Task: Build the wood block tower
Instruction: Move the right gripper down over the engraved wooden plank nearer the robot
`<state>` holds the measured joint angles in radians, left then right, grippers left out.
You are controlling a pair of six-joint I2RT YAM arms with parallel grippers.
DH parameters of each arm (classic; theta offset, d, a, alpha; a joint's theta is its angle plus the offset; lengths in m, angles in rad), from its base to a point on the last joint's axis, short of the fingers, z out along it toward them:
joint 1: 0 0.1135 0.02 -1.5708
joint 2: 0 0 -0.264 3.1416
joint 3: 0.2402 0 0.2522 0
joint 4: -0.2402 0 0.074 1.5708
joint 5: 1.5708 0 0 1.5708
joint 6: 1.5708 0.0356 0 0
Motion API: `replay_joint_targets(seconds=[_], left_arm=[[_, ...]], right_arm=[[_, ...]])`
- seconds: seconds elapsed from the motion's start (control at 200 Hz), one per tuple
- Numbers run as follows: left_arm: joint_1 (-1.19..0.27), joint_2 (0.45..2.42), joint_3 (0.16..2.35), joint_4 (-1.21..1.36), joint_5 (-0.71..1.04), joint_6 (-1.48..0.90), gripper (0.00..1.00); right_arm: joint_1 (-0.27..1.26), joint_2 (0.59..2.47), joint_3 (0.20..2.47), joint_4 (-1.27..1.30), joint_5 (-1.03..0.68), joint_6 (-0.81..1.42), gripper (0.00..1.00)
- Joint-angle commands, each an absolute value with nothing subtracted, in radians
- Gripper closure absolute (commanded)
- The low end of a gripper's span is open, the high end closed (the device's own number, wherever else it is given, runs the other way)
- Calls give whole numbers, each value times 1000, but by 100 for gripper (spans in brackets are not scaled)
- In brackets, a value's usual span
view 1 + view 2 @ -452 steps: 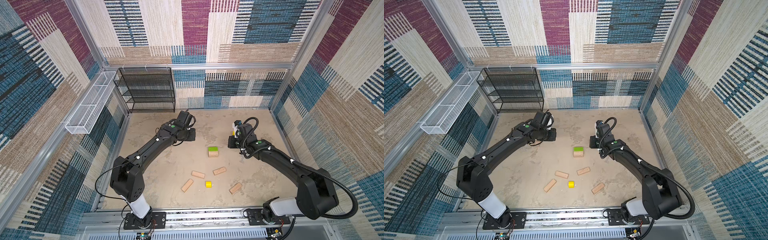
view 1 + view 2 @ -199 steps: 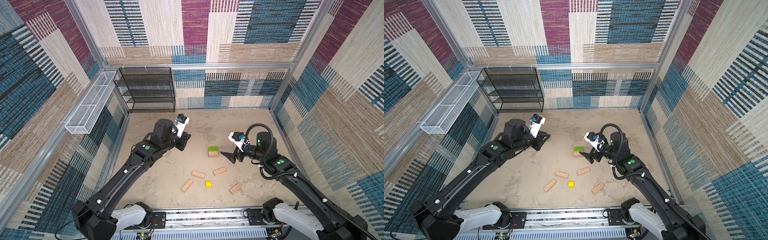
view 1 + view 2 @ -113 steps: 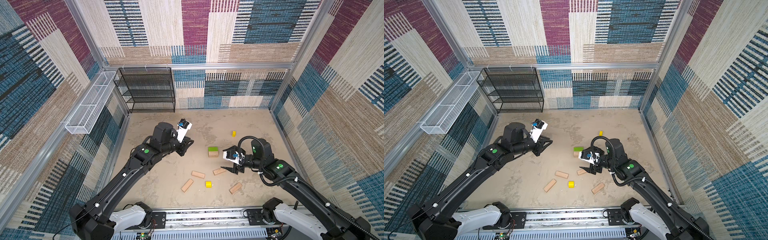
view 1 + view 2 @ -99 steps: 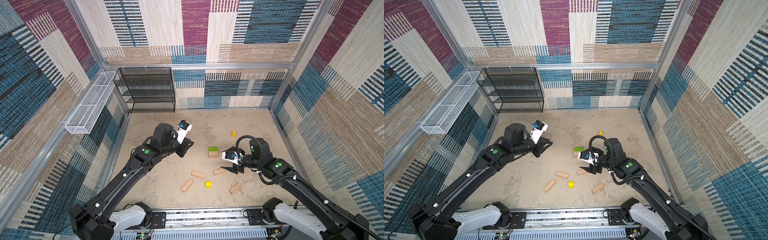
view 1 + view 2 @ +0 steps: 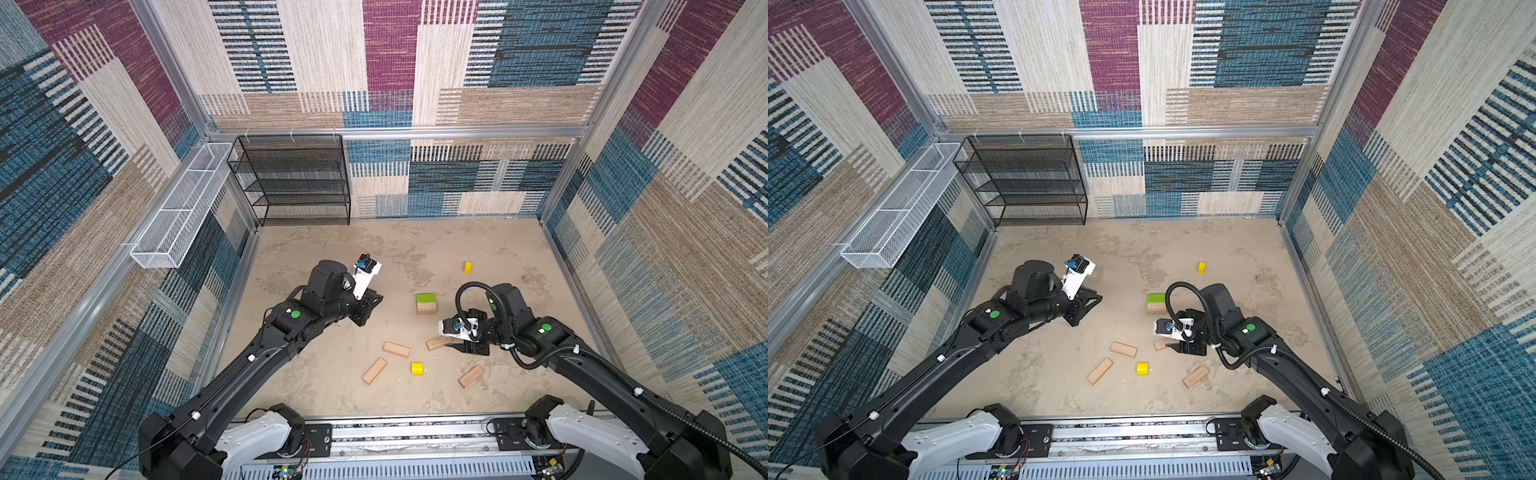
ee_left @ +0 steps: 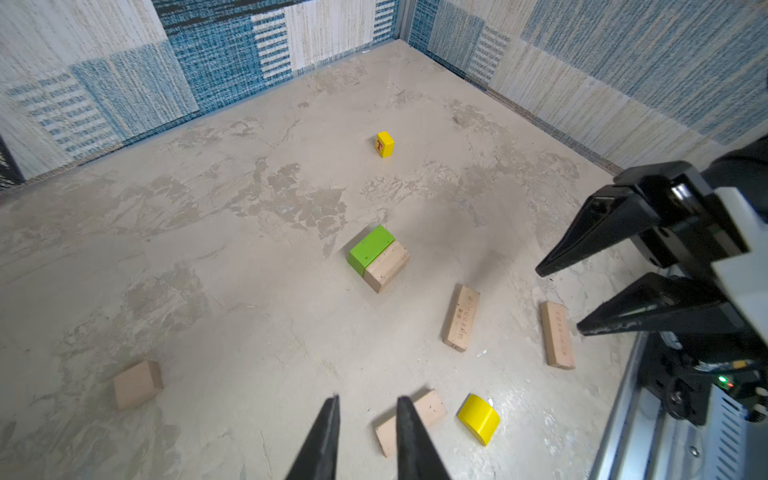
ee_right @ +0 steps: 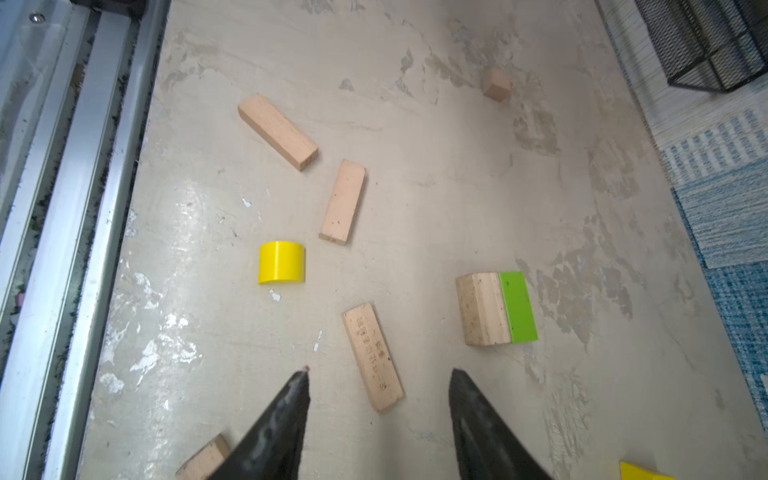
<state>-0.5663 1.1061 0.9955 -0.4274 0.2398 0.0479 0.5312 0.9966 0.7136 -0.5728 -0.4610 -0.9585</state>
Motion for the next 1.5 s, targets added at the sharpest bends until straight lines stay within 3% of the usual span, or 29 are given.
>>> replay_joint_targets(seconds=[0.0,0.446,0.601,0.796,1.498], left_arm=[[-568,1106,985,-390,232,58,72],[-568,1162,1014,-423,286,86,69],[-568,1170,1028,-432,273,83,68],[-568,1160,1020,-437,204,90,68],[-568,1165,1037,-454,190,89,68]], right_arm=[[535,1000,707,-572,-418,-984,39],[543,1074,643,-523,-367,-951,33],[548,1123,639,-489,-389,-878,45],[555,1208,652,-466,-357,-838,47],[573,1375,653,-314,-336,-799,38]])
